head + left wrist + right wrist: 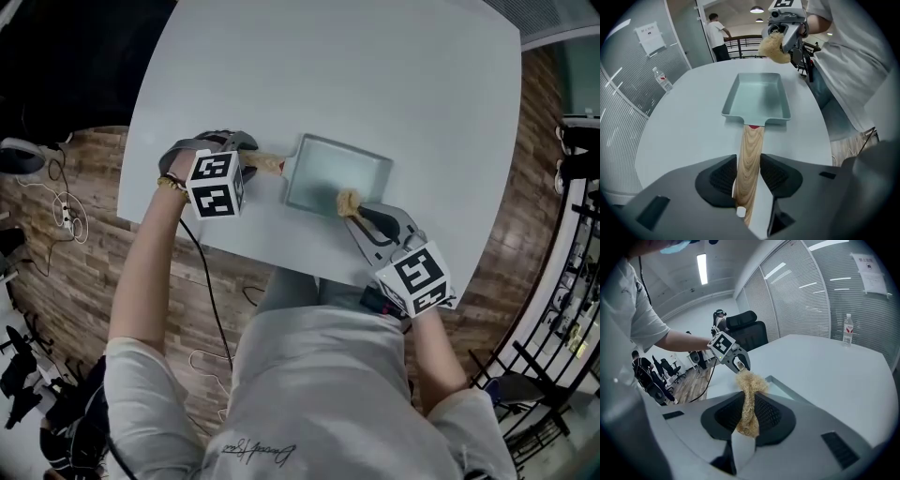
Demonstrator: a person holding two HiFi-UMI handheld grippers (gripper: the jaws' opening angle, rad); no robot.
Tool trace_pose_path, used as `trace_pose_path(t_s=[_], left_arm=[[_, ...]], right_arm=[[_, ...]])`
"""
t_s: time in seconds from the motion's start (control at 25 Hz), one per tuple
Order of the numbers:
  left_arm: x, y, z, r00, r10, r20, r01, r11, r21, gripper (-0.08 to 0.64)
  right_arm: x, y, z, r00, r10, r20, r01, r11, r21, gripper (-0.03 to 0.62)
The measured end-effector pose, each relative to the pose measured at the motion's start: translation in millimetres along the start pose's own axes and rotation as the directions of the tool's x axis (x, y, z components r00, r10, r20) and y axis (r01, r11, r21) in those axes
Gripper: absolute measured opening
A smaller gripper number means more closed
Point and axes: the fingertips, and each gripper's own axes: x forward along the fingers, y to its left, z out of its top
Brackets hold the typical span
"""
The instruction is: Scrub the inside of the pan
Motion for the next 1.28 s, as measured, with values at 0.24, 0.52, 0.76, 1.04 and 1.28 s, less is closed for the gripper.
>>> trace_pose_path(t_s=[0.24, 0.52, 0.76, 1.04, 1.28], left_arm=[[-3, -32, 14, 0.995, -0.093, 0.023, 0.094, 0.995, -0.044, 0.147], [-5, -45, 25, 0.996, -0.084, 0.037, 0.088, 0.989, -0.122, 0.146], [-7, -46, 27, 0.996, -0.080, 0.048, 0.086, 0.986, -0.141, 0.146], [-6, -49, 29, 0.998, -0.060, 0.018, 0.061, 0.991, -0.118, 0.147], [-5, -43, 33, 1.000, -0.031, 0.002, 0.031, 0.994, -0.104, 0.147]], right_arm=[[9, -13, 7, 0.998, -0.020, -0.059, 0.014, 0.995, -0.100, 0.078], [53, -33, -1, 0.962, -0.055, -0.266, -0.052, 0.924, -0.380, 0.078], [95, -48, -3, 0.910, -0.088, -0.406, -0.149, 0.843, -0.516, 0.077], [131, -50, -18, 0.842, -0.124, -0.526, -0.267, 0.750, -0.605, 0.077], [136, -54, -26, 0.811, -0.154, -0.564, -0.305, 0.712, -0.632, 0.075]])
